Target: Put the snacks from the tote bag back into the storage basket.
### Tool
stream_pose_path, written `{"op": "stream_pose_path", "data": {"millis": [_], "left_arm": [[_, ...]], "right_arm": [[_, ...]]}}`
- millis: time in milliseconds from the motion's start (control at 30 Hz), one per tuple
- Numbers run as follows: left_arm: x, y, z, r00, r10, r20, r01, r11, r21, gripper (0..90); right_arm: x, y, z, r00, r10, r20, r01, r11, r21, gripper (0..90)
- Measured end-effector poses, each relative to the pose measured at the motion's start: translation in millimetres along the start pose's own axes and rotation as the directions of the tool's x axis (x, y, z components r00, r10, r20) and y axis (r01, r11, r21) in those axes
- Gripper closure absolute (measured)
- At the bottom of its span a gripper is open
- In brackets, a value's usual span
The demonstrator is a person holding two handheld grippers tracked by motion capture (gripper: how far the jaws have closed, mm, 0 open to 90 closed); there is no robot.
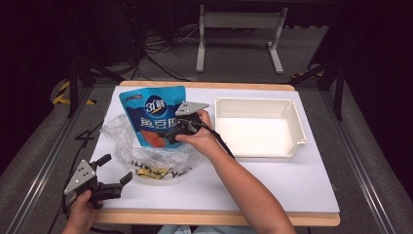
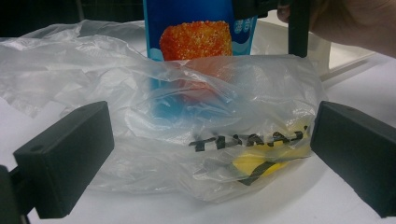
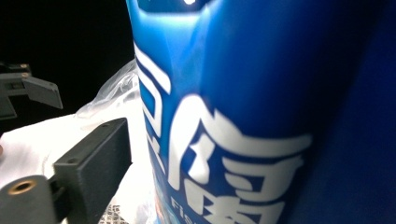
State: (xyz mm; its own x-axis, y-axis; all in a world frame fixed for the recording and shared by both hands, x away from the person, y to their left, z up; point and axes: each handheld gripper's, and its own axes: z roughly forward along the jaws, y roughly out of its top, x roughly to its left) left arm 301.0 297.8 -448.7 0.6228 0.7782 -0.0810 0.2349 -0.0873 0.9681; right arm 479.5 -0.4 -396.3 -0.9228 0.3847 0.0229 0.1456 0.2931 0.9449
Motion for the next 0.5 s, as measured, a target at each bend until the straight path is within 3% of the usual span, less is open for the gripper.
{"op": "stream_pose_path", "data": {"millis": [200, 333, 500], "left_arm": [[-0.1, 0.0, 0.4, 1.0000, 0.001, 0.001, -0.001, 1.0000, 0.001, 0.2], [-0.1, 0.1, 0.5, 1.0000, 0.001, 0.001, -0.001, 1.0000, 0.001, 0.2], [0.2, -0.1, 0.7, 1.0000, 0.001, -0.002, -0.001, 1.0000, 0.002, 0.1]], "right_arm": [[-2.0, -3.8, 1.3, 0.9999, 0.001, -0.010, -0.001, 1.000, -0.010, 15.4], [-2.8, -5.9, 1.9, 0.9985, -0.025, -0.050, 0.026, 1.000, 0.015, 36.8], [-5.1, -5.6, 0.7, 0.9960, -0.049, -0.074, 0.052, 0.998, 0.037, 46.3]]}}
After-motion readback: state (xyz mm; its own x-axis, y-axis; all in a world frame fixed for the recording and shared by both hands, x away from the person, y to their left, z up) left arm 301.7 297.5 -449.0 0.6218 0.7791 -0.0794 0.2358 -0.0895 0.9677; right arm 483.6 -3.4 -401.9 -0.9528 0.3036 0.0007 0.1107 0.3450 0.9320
